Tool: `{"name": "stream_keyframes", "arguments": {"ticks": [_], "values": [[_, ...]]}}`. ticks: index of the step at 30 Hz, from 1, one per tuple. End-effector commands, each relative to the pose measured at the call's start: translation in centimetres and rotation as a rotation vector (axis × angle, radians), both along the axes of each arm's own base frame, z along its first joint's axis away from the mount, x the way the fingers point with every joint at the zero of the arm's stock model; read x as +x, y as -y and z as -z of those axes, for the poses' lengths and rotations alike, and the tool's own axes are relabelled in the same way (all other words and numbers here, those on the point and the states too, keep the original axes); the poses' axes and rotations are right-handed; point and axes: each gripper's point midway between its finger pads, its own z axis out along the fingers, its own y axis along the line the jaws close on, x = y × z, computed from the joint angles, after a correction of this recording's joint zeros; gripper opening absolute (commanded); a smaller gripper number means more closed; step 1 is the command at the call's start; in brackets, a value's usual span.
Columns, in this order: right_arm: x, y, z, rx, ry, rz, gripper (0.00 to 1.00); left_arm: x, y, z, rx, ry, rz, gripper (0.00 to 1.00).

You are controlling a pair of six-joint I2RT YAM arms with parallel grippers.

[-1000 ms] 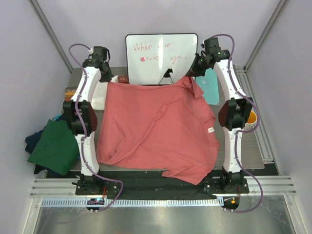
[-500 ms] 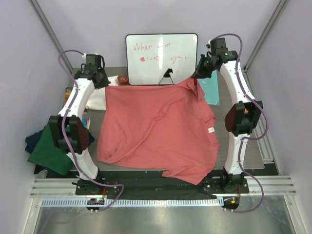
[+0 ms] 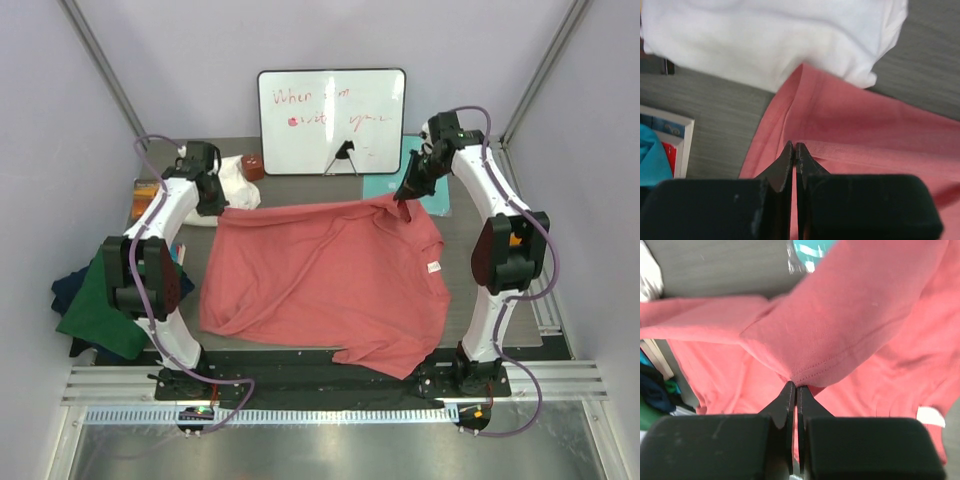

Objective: Fold and stack the t-shirts

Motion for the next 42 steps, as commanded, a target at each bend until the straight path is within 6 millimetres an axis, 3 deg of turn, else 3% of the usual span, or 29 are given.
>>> {"name": "stream_keyframes", "arguments": {"ticks": [1, 5, 13, 16, 26, 36, 38, 40, 41, 42], "values": [[-3.3, -0.5, -1.6, 0.03, 0.033, -0.034, 0.01, -1.2, -1.6, -1.4, 0.052, 0.023, -0.046, 0.0], [-5.8, -1.0, 1.2, 0.023, -0.041, -0.061, 0.01, -2.3, -2.3, 1.4, 0.093, -0.1, -0.057, 0.0], [-10.7, -3.9, 6.1, -0.021, -0.17, -0.171, 0.01, -2.9, -2.1, 4.6, 0.092, -0.208, -0.045, 0.0], [-11.6, -4.7, 7.3, -0.027, -0.194, -0.186, 0.01, -3.2, -2.3, 6.1, 0.105, -0.263, -0.047, 0.0], [-12.4, -5.0, 8.4, -0.041, -0.218, -0.193, 0.01, -4.1, -3.2, 7.4, 0.152, -0.323, -0.071, 0.0], [-14.8, -4.7, 9.3, -0.048, -0.277, -0.193, 0.01, -5.4, -3.4, 8.7, 0.159, -0.369, -0.088, 0.0], [-15.0, -4.8, 9.4, -0.049, -0.283, -0.194, 0.01, -5.4, -3.5, 8.9, 0.163, -0.372, -0.102, 0.07], [-15.2, -5.0, 9.4, -0.049, -0.288, -0.195, 0.02, -5.3, -3.6, 8.6, 0.17, -0.362, -0.109, 0.27], [-15.2, -5.0, 9.3, -0.047, -0.286, -0.193, 0.06, -5.2, -3.7, 8.3, 0.172, -0.353, -0.114, 0.37], [-15.2, -5.1, 9.3, -0.046, -0.286, -0.194, 0.16, -5.1, -3.8, 8.0, 0.18, -0.344, -0.12, 0.41]]}}
